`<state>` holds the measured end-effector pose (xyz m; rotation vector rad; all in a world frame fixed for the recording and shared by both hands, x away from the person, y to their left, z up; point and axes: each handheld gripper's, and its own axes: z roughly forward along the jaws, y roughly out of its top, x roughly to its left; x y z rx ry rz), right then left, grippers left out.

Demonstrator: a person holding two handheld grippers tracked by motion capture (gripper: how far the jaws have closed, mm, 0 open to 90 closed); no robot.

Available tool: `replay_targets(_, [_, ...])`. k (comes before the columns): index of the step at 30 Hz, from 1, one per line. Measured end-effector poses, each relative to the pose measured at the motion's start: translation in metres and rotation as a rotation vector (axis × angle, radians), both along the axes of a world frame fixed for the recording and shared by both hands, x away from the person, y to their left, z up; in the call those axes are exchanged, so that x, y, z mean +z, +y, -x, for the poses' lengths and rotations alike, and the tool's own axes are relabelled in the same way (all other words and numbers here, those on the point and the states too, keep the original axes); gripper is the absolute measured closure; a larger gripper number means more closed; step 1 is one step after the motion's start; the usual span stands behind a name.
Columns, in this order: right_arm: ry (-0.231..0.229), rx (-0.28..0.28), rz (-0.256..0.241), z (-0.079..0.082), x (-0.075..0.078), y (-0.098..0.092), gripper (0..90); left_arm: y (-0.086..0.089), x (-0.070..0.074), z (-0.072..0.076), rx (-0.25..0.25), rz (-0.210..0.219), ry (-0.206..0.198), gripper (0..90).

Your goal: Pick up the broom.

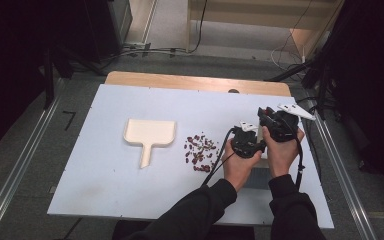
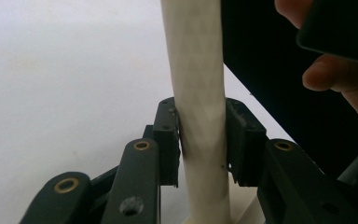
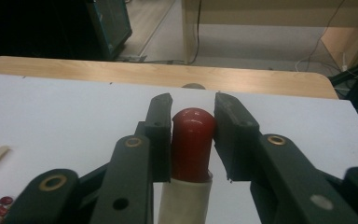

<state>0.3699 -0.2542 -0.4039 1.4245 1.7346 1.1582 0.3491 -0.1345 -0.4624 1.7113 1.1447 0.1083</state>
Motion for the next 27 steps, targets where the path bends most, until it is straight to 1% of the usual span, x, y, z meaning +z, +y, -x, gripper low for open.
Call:
replay_targets(3, [0.002,0.029,-0.025,0.001,0.002,-0.002,57.4,0.001,0.001,0.001,-0.006,0.010,-0.002,70.8])
replay_targets(7, [-0.012,0.079,-0.068,0.004,0.004,-0.006,49.8,0.004,0.004,0.002,-0.023,0.025,-0.004,71.3])
replay_targets(8, [-0.018,0.087,-0.072,0.006,0.005,-0.008,48.1,0.004,0.004,0.002,-0.023,0.025,-0.004,71.4])
replay_targets(10, [-0.029,0.115,-0.091,0.009,0.008,-0.011,45.8,0.005,0.006,0.003,-0.032,0.030,-0.004,71.6])
replay_targets(13, [-0.046,0.138,-0.111,0.016,0.012,-0.015,43.5,0.008,0.008,0.005,-0.040,0.040,-0.001,71.7])
replay_targets(15, [-0.037,0.165,-0.135,0.019,0.016,-0.017,41.6,0.012,0.010,0.006,-0.049,0.050,0.000,71.8])
replay_targets(18, [-0.037,0.182,-0.137,0.023,0.019,-0.017,41.1,0.015,0.012,0.008,-0.054,0.053,-0.003,71.9])
replay_targets(19, [-0.049,0.195,-0.133,0.027,0.022,-0.018,40.3,0.018,0.015,0.010,-0.060,0.054,-0.005,71.9])
replay_targets(24, [-0.069,0.224,-0.148,0.034,0.028,-0.021,40.2,0.030,0.020,0.014,-0.076,0.056,-0.010,72.0])
replay_targets(27, [-0.080,0.245,-0.150,0.039,0.030,-0.023,39.9,0.039,0.024,0.015,-0.075,0.054,-0.015,72.0])
